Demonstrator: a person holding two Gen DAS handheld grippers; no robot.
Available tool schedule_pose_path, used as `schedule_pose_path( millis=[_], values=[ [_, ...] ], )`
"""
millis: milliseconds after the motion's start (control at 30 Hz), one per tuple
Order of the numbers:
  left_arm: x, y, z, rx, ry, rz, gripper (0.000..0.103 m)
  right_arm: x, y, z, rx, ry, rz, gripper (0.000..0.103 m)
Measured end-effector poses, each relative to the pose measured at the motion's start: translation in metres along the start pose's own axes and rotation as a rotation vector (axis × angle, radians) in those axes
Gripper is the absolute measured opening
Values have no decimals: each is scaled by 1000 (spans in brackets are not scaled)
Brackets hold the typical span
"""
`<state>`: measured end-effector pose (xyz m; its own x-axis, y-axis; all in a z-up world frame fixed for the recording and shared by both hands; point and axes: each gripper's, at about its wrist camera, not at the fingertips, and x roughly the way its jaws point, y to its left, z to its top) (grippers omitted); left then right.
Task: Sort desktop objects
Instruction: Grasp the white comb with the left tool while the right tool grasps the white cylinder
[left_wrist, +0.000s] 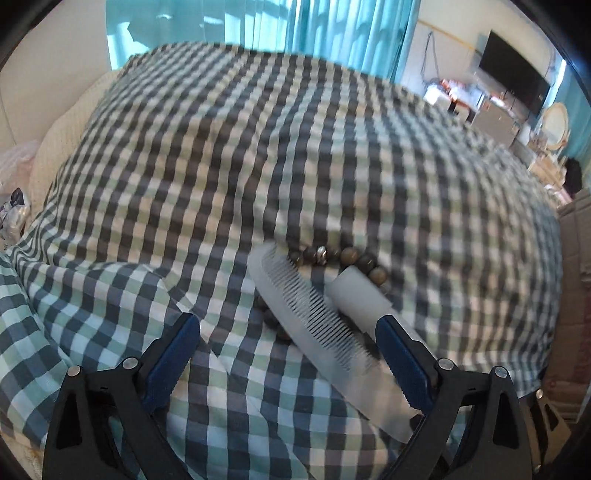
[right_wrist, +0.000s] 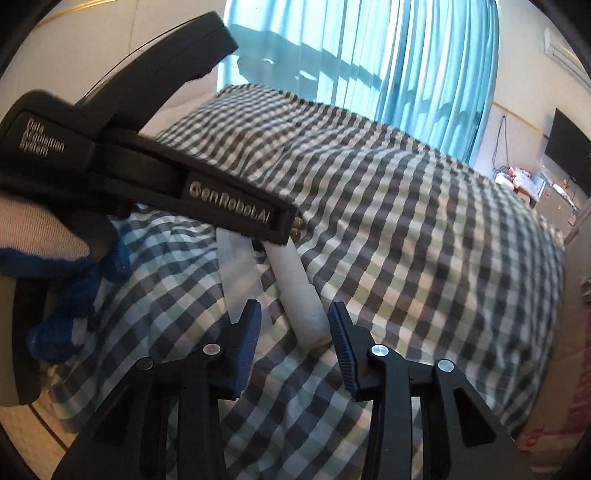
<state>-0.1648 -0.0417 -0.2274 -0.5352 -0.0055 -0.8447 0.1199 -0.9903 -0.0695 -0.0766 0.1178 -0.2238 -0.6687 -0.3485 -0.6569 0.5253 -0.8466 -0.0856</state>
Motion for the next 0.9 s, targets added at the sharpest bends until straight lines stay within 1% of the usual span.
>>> schedule_pose_path(
  millis=[67, 100, 133, 167, 200, 233, 300, 367, 433, 533, 600, 667, 733, 767, 800, 833, 867, 900],
  values=[
    [5, -1, -3, 6, 11, 6, 99, 6, -10, -2, 46, 14, 23, 38],
    [6, -1, -4, 4, 13, 11, 99, 9, -14, -3, 62, 18, 22, 35],
    [5, 0, -5, -5, 8, 14, 99, 9, -15, -4, 67, 18, 25, 35],
    [6, 1, -6, -19, 2, 16, 99, 7, -14, -5, 63, 18, 24, 32],
    [7, 1, -6, -20, 6, 19, 99, 6, -13, -6, 56, 19, 21, 23],
    [8, -1, -8, -9, 12, 24, 100, 4, -11, -7, 48, 22, 19, 19],
    [8, -3, -8, -4, 13, 30, 100, 0, -11, -8, 53, 12, 3, 16],
    [10, -2, -8, 2, 18, 27, 100, -5, -16, -8, 85, 5, 6, 15],
    [10, 0, -8, 3, 20, 5, 100, -10, -23, -7, 116, 7, 12, 14],
    [4, -4, -6, -6, 14, -64, 100, -25, -40, -3, 154, -4, -18, 14],
    [1, -7, -9, -14, 38, -105, 100, -38, -45, 0, 157, -29, -53, 14],
    [4, -15, -17, 10, 68, -114, 100, -50, -49, 5, 159, -50, -60, 14],
    [5, -24, -24, 50, 72, -94, 99, -57, -49, 11, 156, -67, -67, 14],
    [2, -26, -26, 54, 63, -106, 99, -61, -47, 12, 153, -78, -74, 14],
    [-1, -25, -29, 40, 56, -149, 98, -67, -46, 12, 150, -96, -97, 14],
    [-2, -24, -31, 30, 68, -167, 98, -69, -41, 15, 149, -106, -110, 14],
    [-6, -23, -32, 24, 63, -174, 98, -75, -41, 17, 147, -117, -132, 9],
    [-10, -23, -34, 21, 63, -179, 98, -80, -41, 21, 146, -137, -171, 0]
  ],
)
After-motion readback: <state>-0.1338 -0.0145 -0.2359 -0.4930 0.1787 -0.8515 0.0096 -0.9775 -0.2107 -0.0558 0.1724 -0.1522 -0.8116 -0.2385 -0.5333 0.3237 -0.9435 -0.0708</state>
